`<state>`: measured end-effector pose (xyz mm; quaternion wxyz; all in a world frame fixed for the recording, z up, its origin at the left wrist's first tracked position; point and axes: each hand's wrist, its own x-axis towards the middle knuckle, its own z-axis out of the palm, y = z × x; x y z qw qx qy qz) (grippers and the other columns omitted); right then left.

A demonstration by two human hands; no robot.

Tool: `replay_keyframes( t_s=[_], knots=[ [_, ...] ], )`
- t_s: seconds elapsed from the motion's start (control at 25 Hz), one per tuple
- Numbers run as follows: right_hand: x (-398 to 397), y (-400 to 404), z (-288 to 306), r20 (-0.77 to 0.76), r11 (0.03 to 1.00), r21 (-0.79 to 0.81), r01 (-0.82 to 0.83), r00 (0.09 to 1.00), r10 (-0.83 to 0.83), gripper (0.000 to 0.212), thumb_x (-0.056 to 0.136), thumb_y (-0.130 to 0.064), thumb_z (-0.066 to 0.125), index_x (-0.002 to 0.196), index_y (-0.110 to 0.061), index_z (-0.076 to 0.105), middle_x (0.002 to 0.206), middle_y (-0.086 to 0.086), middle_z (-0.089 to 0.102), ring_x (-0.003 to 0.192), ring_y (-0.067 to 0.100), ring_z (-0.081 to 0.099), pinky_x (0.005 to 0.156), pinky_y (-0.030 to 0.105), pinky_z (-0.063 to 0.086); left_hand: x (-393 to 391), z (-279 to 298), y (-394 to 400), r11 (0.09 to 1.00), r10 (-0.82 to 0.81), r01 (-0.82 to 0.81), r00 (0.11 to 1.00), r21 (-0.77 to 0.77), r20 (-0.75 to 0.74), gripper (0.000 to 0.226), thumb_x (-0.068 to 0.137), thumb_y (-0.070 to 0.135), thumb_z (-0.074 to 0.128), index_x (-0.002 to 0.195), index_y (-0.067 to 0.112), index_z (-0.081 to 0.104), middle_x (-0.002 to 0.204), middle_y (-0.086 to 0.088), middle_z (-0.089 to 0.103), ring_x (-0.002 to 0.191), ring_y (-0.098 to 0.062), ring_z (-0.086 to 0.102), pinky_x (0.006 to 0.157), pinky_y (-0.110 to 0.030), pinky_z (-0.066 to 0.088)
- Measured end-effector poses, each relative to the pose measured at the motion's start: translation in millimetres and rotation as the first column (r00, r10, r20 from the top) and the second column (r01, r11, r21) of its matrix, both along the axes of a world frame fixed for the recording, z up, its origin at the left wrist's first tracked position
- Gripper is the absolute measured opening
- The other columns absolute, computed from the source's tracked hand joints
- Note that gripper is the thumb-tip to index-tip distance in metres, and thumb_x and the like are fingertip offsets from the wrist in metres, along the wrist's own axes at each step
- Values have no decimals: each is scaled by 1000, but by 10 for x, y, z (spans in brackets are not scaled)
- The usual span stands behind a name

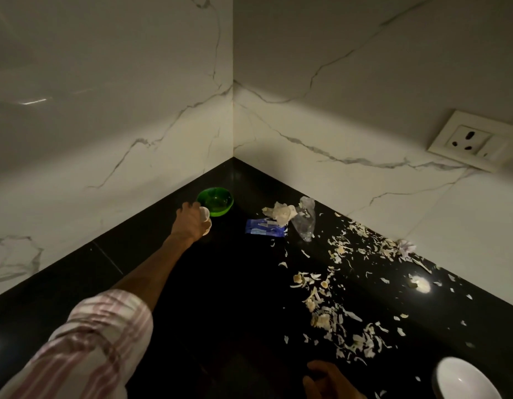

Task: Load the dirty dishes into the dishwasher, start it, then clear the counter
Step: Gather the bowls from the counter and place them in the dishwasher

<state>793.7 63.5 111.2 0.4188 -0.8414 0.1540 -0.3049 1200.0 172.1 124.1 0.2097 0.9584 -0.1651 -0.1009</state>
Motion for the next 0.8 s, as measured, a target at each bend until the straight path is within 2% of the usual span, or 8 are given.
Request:
replay_keyframes(
  t_s=[0.04,0.12,0.2,0.28,0.44,0.64,0.72,0.8],
  knots=[
    [36,89,109,85,1000,-24,10,996,-8,23,76,-30,34,70,-11,45,55,-19,56,76,-13,61,55,65,52,-40,-4,17,1000,4,-4,1000,-14,1,65,83,30,74,136,8,43,136,-18,41,125,-35,42,100,-44,43],
    [-74,36,294,-419,997,-71,29,906,-56,35,69,-81,46,77,-47,42,63,-25,58,67,-14,62,64,23,59,-223,41,41,999,-2,2,1000,-49,7,65,79,32,78,132,9,48,132,-16,45,122,-34,45,97,-43,45],
    [-288,-53,-50,-393,982,1,190,903,-174,25,79,-70,58,87,-56,38,70,-19,62,82,-25,53,64,4,48,-568,134,34,994,-47,50,999,-96,27,62,75,33,80,126,12,53,126,-13,50,116,-32,50,93,-42,47],
    [-247,0,46,-535,957,175,233,838,-106,31,85,-43,69,95,-53,41,80,-18,67,85,-23,53,69,4,46,-1105,224,-21,977,-146,145,989,-154,9,59,74,33,81,125,16,56,123,-7,52,111,-25,54,92,-38,48],
    [-264,-50,85,-510,959,207,194,858,-64,69,76,-39,79,124,-51,32,114,-29,53,91,-8,59,69,8,49,-2429,214,-110,882,-373,330,925,-336,-72,70,71,49,76,132,24,51,128,5,50,118,-14,51,100,-27,40],
    [-503,-157,44,-464,970,192,150,884,-45,115,45,-91,59,143,-38,32,137,-11,52,122,11,54,99,33,49,-3417,107,-409,842,-471,418,878,-341,-86,73,76,51,75,138,35,42,134,18,43,121,-3,44,99,-17,39],
    [-672,-223,-47,-414,975,89,205,898,-151,101,47,-89,61,137,-44,45,131,-8,58,119,16,57,96,39,51,-3666,86,-515,823,-505,442,857,-356,-102,70,78,48,74,138,35,41,136,17,42,125,-4,41,103,-20,39],
    [-905,-269,-35,-375,959,35,282,893,-248,74,60,-60,66,130,-51,46,123,-10,63,112,13,60,92,29,51,-3866,59,-615,806,-540,465,831,-367,-133,69,80,48,72,139,36,39,137,17,41,126,-5,39,104,-22,39]
  ],
)
